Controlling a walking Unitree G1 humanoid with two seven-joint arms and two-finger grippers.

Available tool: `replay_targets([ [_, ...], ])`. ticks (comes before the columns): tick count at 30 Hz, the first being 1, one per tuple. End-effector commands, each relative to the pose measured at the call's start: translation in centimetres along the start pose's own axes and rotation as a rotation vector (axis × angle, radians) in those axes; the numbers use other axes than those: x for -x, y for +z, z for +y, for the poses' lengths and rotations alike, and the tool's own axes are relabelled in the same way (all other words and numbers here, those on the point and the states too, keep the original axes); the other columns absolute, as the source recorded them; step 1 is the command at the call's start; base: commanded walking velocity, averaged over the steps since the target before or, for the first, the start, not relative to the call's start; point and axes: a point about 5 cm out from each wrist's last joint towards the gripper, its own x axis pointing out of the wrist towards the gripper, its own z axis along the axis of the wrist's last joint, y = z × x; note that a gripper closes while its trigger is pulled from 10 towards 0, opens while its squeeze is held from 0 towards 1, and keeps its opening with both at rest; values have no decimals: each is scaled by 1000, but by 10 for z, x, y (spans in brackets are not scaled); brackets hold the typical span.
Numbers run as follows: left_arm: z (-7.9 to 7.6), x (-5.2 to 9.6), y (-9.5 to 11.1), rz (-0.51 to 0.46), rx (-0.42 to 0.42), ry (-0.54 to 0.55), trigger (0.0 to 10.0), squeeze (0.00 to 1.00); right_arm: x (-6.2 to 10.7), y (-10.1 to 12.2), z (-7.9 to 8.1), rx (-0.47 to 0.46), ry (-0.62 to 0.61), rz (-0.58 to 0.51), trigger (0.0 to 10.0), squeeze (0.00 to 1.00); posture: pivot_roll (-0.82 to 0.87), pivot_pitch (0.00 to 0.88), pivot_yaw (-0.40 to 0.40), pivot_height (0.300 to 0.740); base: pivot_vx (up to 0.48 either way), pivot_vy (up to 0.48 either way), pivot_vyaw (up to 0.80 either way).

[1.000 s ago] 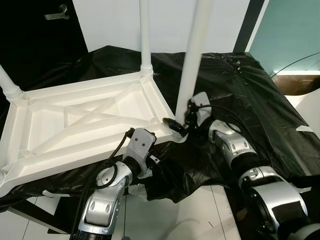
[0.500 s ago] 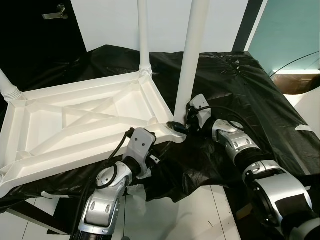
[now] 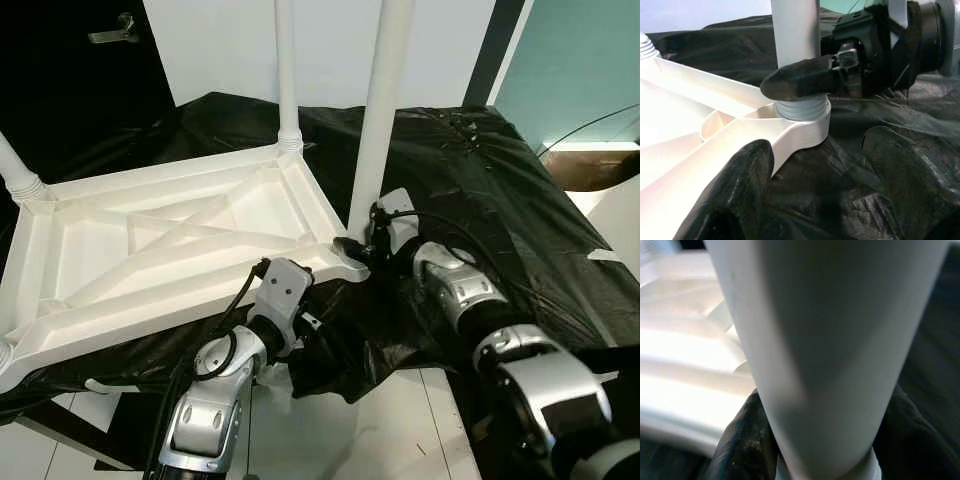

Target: Building children table

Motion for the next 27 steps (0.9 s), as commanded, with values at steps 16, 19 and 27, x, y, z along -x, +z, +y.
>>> replay_targets([
  [16,1,0,0,6,7,60,10000,0,7,-23,40,-175,-303,48,0,0,112,0,-58,740,0,0,0],
  [19,2,0,0,5,7,66,10000,0,7,-21,42,-172,-290,40,0,0,115,0,-61,740,0,0,0],
  [27,3,1,0,3,9,78,10000,0,14,-7,33,-118,-297,-19,10000,1000,120,0,-70,740,0,0,0],
])
